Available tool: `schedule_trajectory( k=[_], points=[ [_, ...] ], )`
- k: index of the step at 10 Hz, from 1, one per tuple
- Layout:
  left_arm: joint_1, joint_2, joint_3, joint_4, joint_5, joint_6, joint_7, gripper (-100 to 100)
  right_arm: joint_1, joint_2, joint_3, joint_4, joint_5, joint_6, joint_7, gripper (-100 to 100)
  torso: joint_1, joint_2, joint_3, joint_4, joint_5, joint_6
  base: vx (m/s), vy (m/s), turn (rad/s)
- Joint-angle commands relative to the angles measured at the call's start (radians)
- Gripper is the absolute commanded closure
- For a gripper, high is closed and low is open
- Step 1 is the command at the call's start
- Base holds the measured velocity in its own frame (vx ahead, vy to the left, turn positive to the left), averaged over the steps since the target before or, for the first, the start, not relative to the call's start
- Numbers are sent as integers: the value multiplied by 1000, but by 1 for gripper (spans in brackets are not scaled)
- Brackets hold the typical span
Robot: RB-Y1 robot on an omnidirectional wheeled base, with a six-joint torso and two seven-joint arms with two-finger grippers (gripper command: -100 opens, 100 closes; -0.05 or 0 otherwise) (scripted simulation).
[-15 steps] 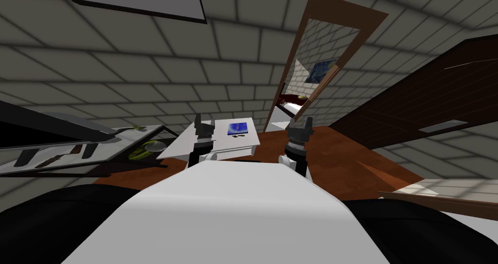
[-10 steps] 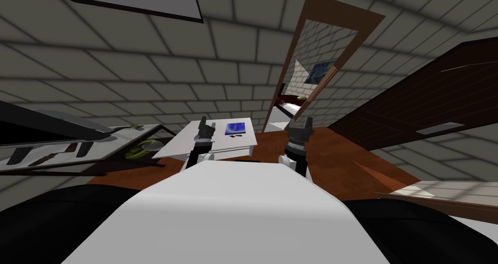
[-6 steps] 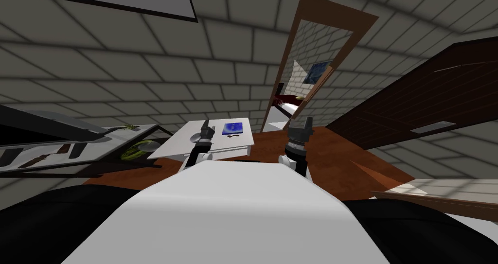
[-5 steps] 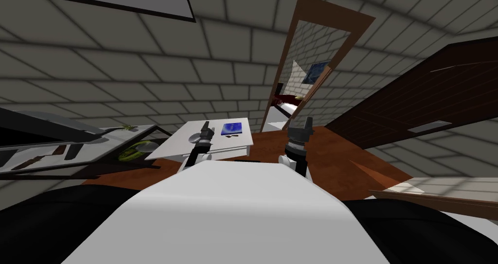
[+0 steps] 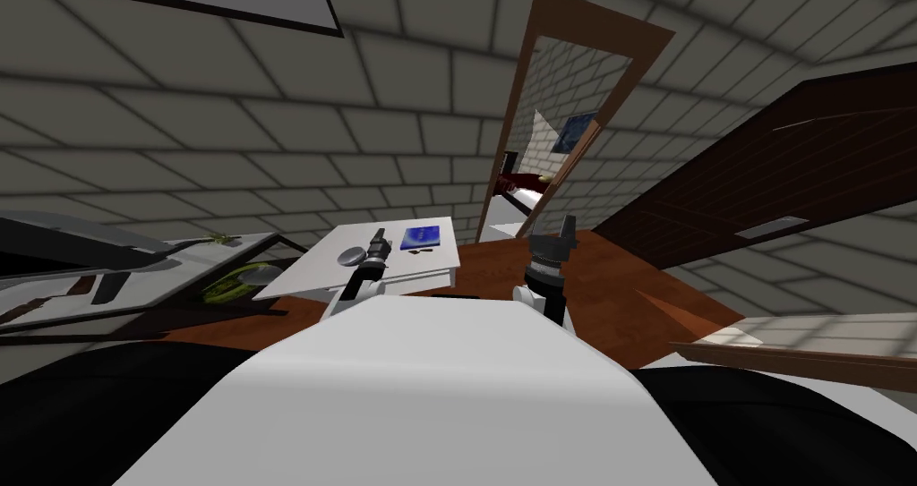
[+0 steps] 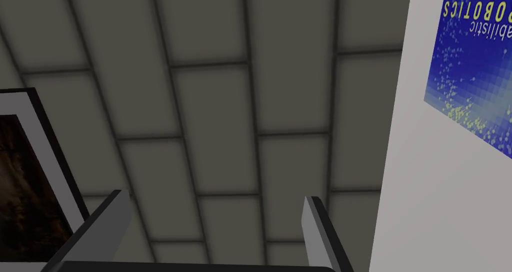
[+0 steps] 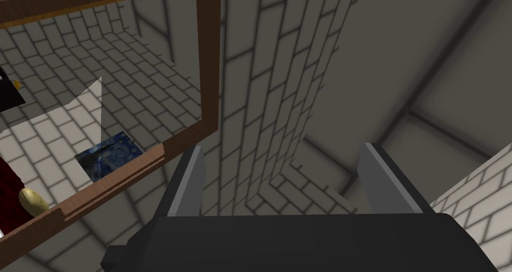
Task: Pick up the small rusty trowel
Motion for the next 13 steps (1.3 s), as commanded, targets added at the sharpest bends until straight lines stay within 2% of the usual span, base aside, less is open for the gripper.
schedule_trajectory(
  k=[1, 3, 4, 5, 6, 7, 8, 9, 10, 11, 12, 13],
  points=[
    [-11, 3, 8, 37, 1, 12, -5, -100, 0, 0, 0, 0, 0, 0, 0, 0, 0, 0, 0, 0, 0, 0, 5, -56, -24],
    [-46, 23, 46, 108, 11, 81, -15, -100, 0, 0, 0, 0, 0, 0, 0, 0, 1, -1, -1, 0, 0, 0, 14, -79, -89],
    [-46, 23, 46, 128, 11, 85, -15, -100, 0, 0, 0, 0, 0, 0, 0, 0, 0, -1, 0, 0, 0, 0, 4, -72, -34],
    [-65, 33, 65, 168, 16, 122, -20, -100, 0, 0, 0, 0, 0, 0, 0, 0, 0, 0, 0, 0, 0, 0, 11, -69, -79],
    [-65, 33, 65, 176, 16, 122, -20, -100, 0, 0, 0, 0, 0, 0, 0, 0, 1, -1, 0, 0, 0, 0, 7, -52, -42],
    [-85, 45, 84, 204, 22, 160, -25, -100, 0, 0, 0, 0, 0, 0, 0, 0, 1, 0, 0, 0, 0, 0, 4, -56, -106],
    [-85, 45, 84, 227, 22, 160, -25, -100, 0, 0, 0, 0, 0, 0, 0, 0, 1, 0, 0, 0, 0, 0, 6, -44, -51],
    [-107, 58, 102, 255, 28, 197, -29, -100, 0, 0, 0, 0, 0, 0, 0, 0, 2, 0, 0, 0, 0, 0, 13, -55, -100],
    [-107, 58, 102, 279, 28, 197, -29, -100, 0, 0, 0, 0, 0, 0, 0, 0, 2, -1, 0, 0, 0, 0, 11, -49, -49],
    [-129, 71, 120, 307, 34, 235, -33, -100, 0, 0, 0, 0, 0, 0, 0, 0, 2, 0, 0, 0, 0, 0, 6, -57, -97],
    [-129, 71, 120, 332, 34, 235, -33, -100, 0, 0, 0, 0, 0, 0, 0, 0, 2, 0, 0, 0, 0, 0, 3, -46, -58],
    [-153, 86, 137, 367, 41, 266, -37, -100, 0, 0, 0, 0, 0, 0, 0, 0, 2, 0, 0, 0, 0, 0, 5, -47, -109]
  ],
)
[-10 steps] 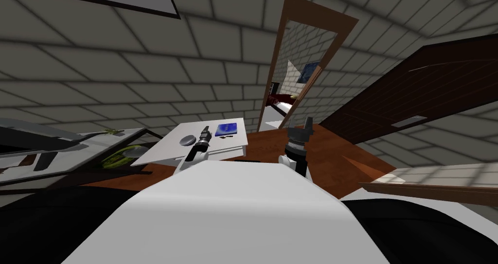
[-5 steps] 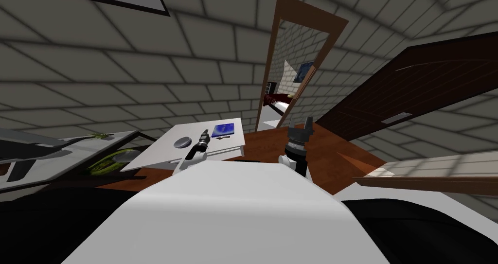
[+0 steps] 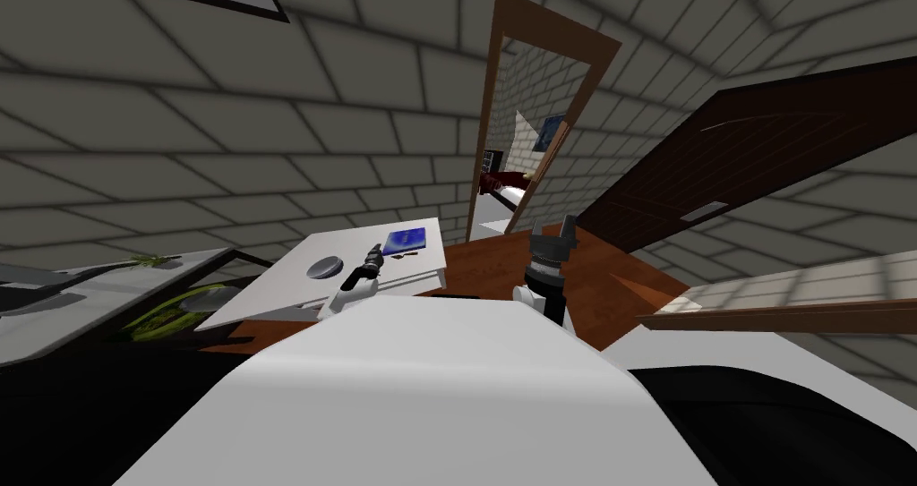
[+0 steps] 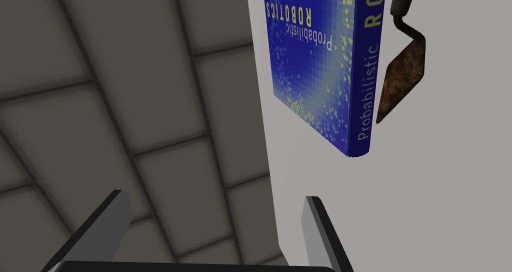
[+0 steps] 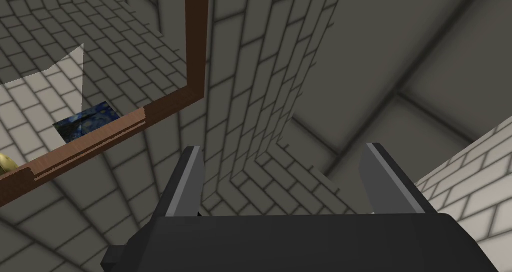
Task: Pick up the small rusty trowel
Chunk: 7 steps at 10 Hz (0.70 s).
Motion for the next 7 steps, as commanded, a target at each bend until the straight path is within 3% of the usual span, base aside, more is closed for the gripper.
schedule_trajectory(
  k=[1, 4, 7],
  points=[
    [-17, 8, 10, 41, 3, 32, -2, -100, 0, 0, 0, 0, 0, 0, 0, 0, 0, 0, 0, 0, 0, 0, 8, -36, -71],
    [-67, 40, 43, 139, 16, 104, -8, -100, 0, 0, 0, 0, 0, 0, 0, 0, 1, 0, 0, 0, 0, -1, 7, -38, -109],
    [-93, 56, 59, 212, 23, 140, -11, -100, 0, 0, 0, 0, 0, 0, 0, 0, 1, 0, 0, 0, 0, 0, 13, -32, -92]
  ],
)
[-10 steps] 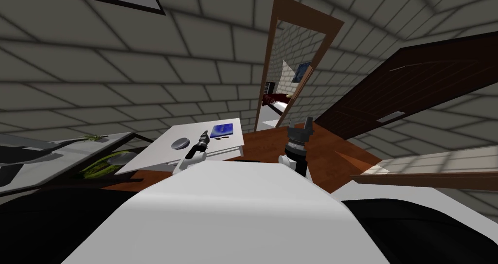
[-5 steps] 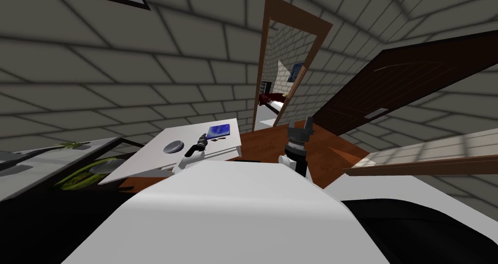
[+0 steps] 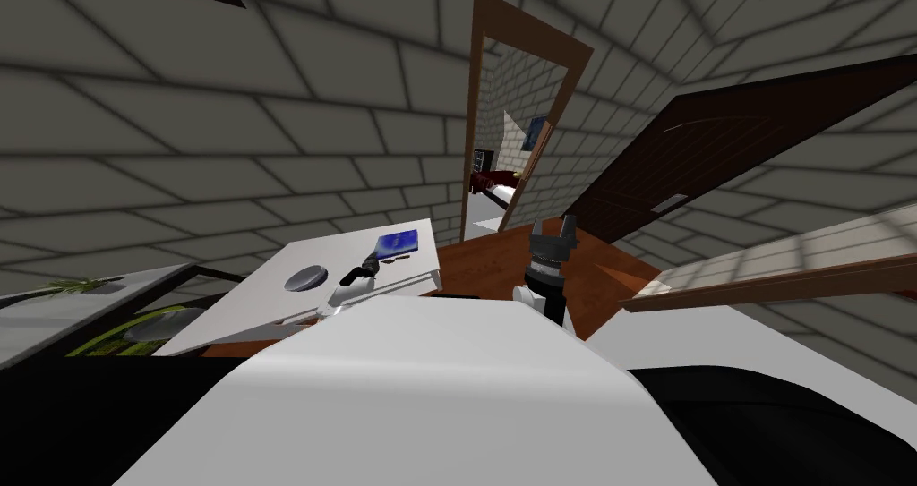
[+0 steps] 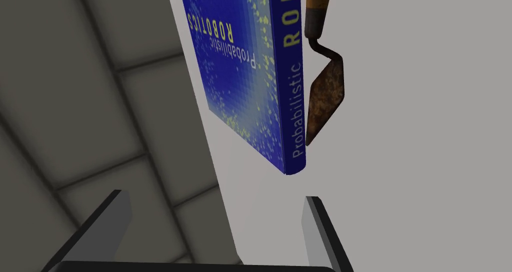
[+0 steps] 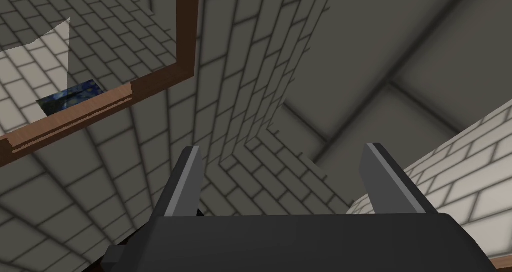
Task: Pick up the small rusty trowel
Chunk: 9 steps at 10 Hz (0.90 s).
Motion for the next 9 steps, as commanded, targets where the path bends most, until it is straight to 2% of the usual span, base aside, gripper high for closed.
schedule_trajectory(
  k=[1, 2, 3, 4, 6, 7, 8, 9],
  points=[
    [-29, 20, 18, 50, 8, 44, -2, -100, 0, 0, 0, 0, 0, 0, 0, 0, 0, 0, 0, 0, 0, 0, 7, -29, -120],
    [-29, 20, 18, 65, 8, 44, -2, -100, 0, 0, 0, 0, 0, 0, 0, 0, 0, 0, 0, 0, 0, 0, 5, -21, -71],
    [-56, 37, 32, 118, 15, 77, -4, -100, 0, 0, 0, 0, 0, 0, 0, 0, 0, 0, 0, 0, 0, 0, 6, -27, -136],
    [-56, 37, 32, 123, 15, 77, -4, -100, 0, 0, 0, 0, 0, 0, 0, 0, 0, 0, 0, 0, 0, 0, 4, -18, -85],
    [-110, 71, 57, 206, 28, 133, -6, -100, 0, 0, 0, 0, 0, 0, 0, 0, 1, 0, 0, 0, 0, 0, 8, -24, -213],
    [-110, 71, 57, 237, 28, 140, -6, -100, 0, 0, 0, 0, 0, 0, 0, 0, 0, 0, 0, 0, 0, 1, 9, -13, -61],
    [-136, 88, 68, 270, 35, 169, -6, -100, 0, 0, 0, 0, 0, 0, 0, 0, 1, 0, 0, 0, 0, 0, 6, -13, -101],
    [-136, 88, 68, 293, 35, 169, -6, -100, 0, 0, 0, 0, 0, 0, 0, 0, 1, 0, 0, 0, 0, 0, 4, -7, -89]
  ],
)
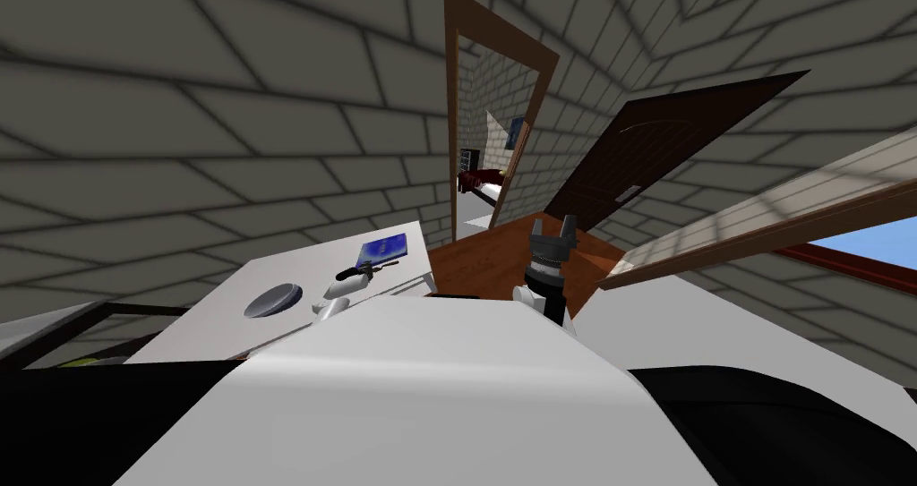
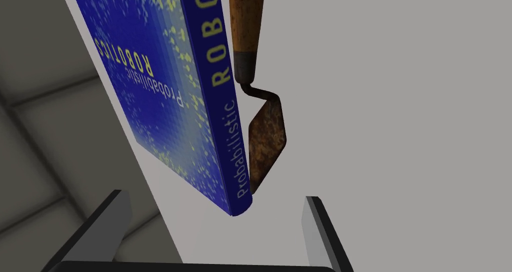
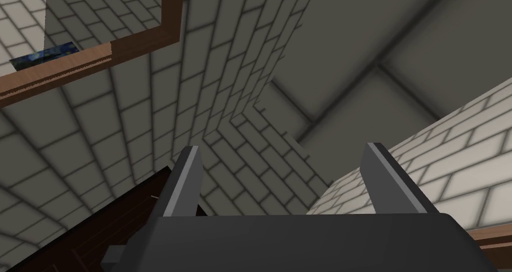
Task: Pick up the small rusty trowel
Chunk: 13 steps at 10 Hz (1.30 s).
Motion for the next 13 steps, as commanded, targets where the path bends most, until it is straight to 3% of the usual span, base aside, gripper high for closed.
schedule_trajectory(
  k=[1, 2, 4, 7, 13],
  points=[
    [-32, 16, 14, 50, 1, 38, 2, -100, 0, 0, 0, 0, 0, 0, 0, 0, 0, 0, 0, 0, 0, 0, 5, -8, -162],
    [-32, 16, 14, 66, 1, 38, 2, -100, 0, 0, 0, 0, 0, 0, 0, 0, 0, 0, 0, 0, 0, 1, 4, -2, -69],
    [-83, 47, 31, 142, 13, 87, 2, -100, 0, 0, 0, 0, 0, 0, 0, 0, 0, 0, 0, 0, 0, 0, 3, -4, -181],
    [-106, 62, 38, 215, 19, 109, 3, -100, 0, 0, 0, 0, 0, 0, 0, 0, 1, 0, 0, 0, 0, 0, 1, 3, -86],
    [-200, 118, 61, 397, 41, 188, 7, -100, 0, 0, 0, 0, 0, 0, 0, 0, 1, 1, 0, 0, 0, 0, -2, 9, -134]
  ],
)
